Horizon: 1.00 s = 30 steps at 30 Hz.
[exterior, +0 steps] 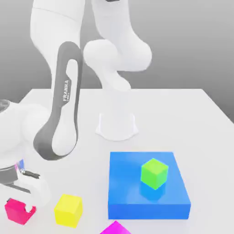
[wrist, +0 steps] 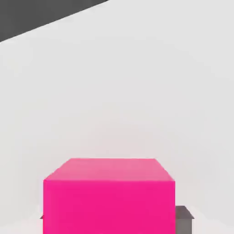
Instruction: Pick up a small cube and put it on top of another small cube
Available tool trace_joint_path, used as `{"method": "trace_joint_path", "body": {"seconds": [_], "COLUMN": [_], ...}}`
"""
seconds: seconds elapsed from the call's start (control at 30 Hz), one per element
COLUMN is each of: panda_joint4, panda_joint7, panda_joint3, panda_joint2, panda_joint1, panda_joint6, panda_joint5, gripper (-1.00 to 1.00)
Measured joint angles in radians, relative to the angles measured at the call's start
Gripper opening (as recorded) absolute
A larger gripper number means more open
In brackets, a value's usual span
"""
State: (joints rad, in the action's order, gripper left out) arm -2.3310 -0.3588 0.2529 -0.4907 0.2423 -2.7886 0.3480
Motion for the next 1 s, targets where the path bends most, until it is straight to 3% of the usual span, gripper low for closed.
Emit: {"method": "trace_joint_path", "body": {"seconds": [0.2, 0.7, 0.77, 0.9, 0.93, 1.0], "panda_joint4": [-0.033, 0.029, 0.036, 0.044, 0.045, 0.045], "panda_joint7": [-0.091, -0.569, -0.645, -0.646, -0.640, -0.640], "panda_joint3": [0.073, -0.008, -0.024, -0.053, -0.059, -0.059], "panda_joint2": [0.152, 0.236, 0.250, 0.144, 0.120, 0.120], "panda_joint1": [-0.068, -0.404, -0.442, -0.446, -0.442, -0.442], "panda_joint6": [0.118, 0.255, 0.265, 0.165, 0.143, 0.143], "panda_joint5": [-0.103, -0.212, -0.242, -0.208, -0.199, -0.199], "gripper": [-1.00, -1.00, -1.00, -1.00, 1.00, 1.00]}}
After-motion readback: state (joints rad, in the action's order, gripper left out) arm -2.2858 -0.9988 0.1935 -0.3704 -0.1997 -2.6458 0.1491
